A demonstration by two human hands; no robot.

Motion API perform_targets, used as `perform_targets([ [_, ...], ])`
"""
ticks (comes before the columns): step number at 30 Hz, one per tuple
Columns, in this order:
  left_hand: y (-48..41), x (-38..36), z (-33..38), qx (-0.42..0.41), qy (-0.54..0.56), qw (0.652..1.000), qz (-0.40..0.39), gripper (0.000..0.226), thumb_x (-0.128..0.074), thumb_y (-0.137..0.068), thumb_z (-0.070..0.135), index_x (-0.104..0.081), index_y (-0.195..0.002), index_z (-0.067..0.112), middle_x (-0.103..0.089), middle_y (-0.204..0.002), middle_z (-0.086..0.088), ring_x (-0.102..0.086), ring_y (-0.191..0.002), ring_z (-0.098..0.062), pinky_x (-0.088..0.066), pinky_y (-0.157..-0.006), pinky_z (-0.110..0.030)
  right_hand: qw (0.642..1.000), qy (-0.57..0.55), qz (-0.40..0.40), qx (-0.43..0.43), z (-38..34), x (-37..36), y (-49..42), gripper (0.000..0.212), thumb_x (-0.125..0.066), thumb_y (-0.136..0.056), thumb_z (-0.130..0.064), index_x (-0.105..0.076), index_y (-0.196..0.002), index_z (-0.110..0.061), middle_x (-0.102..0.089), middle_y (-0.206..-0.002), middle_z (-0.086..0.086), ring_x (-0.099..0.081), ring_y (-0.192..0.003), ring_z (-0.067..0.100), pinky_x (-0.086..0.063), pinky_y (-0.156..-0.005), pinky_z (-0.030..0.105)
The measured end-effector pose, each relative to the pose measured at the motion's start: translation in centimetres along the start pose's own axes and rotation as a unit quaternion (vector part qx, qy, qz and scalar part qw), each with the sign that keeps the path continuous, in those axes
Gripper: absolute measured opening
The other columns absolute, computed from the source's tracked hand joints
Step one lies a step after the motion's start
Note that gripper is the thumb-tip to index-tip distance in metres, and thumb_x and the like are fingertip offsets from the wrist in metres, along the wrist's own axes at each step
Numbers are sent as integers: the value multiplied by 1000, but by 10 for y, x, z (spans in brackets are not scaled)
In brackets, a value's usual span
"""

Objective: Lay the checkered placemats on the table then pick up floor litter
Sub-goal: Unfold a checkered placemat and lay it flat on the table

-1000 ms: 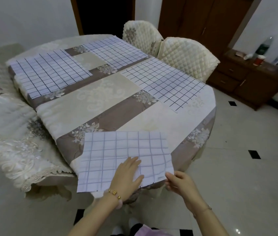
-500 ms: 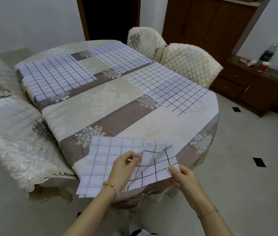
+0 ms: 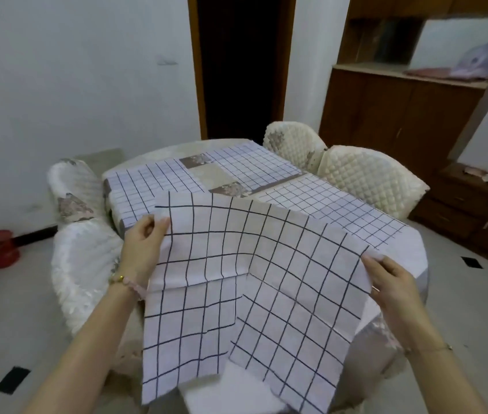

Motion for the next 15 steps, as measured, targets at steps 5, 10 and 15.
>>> perform_targets([
  [5, -9, 46, 24, -22, 8, 998, 58, 43, -56, -89, 31, -49, -84, -12, -46, -78, -6, -40, -74, -19, -34, -66, -32, 997, 8, -54, 49, -42, -49, -27, 16, -73, -93, -27, -78, -96, -12, -78, -84, -5, -68, -89, 18, -60, -61, 16],
  [10, 32, 98, 25, -12, -5, 990, 139, 22, -53, -92, 20, -56, -71, 15, -58, -60, 15, -48, -55, 5, -40, -55, -14, 981, 38, -176, 70, -31, -128, -24, 19, -67, -100, -20, -78, -84, -21, -62, -92, 12, -54, -91, 25, -47, -78, 35],
  [15, 89, 193, 31, -19, -32, 952, 304, 20, -52, -93, 21, -53, -74, 24, -56, -76, 5, -51, -66, 3, -41, -58, -5, 959, 50, -271, 65, -9, -212, 9, 37, -67, -100, -15, -75, -67, -29, -56, -68, -6, -50, -75, 16, -42, -66, 26],
])
Point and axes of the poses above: each hand's wrist, its own y-axis away from the middle knuckle, its own x-axis out of the back of the hand, z = x × y, the point moved 5 cm from there along -y, towards the middle knuckle
